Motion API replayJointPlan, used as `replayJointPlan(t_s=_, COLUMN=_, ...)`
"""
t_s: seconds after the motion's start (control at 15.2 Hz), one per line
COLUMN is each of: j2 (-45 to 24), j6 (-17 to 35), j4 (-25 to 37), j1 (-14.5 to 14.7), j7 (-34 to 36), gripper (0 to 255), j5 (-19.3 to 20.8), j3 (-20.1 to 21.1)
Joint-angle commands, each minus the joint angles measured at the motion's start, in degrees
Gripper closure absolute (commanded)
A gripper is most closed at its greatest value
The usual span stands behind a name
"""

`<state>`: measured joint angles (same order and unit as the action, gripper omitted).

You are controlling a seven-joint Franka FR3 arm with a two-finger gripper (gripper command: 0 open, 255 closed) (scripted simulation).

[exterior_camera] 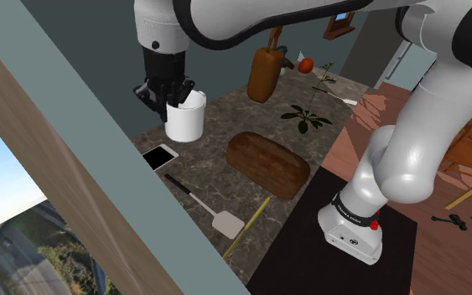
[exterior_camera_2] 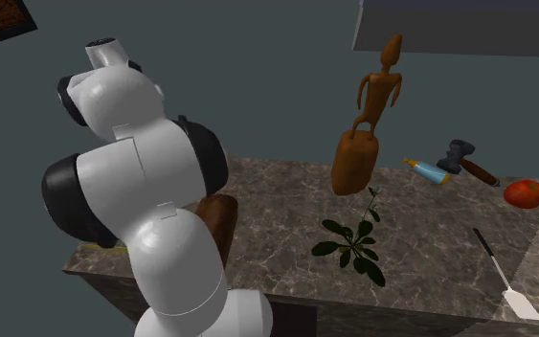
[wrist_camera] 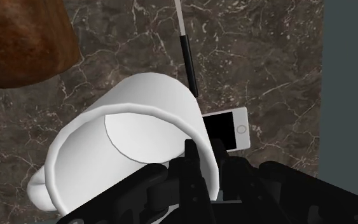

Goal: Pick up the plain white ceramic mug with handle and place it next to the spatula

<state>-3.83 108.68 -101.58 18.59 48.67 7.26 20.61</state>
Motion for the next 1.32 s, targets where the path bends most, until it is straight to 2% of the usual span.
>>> replayJointPlan(t_s=0.0, j2=-1.2, j6=-0.5, j4=1.4, j1=1.5, j7=2.9, gripper=255, j5=0.7, j3=1.2)
replayJointPlan(t_s=0.66, j2=-10.8, j6=-5.6, j4=13.2, j1=10.9, j7=17.3, gripper=255, j5=6.0, j3=6.3)
replayJointPlan(t_s=1.25, j2=-11.3, j6=1.1, j4=7.0, j1=10.6, j7=18.3, gripper=255, j5=6.6, j3=6.0)
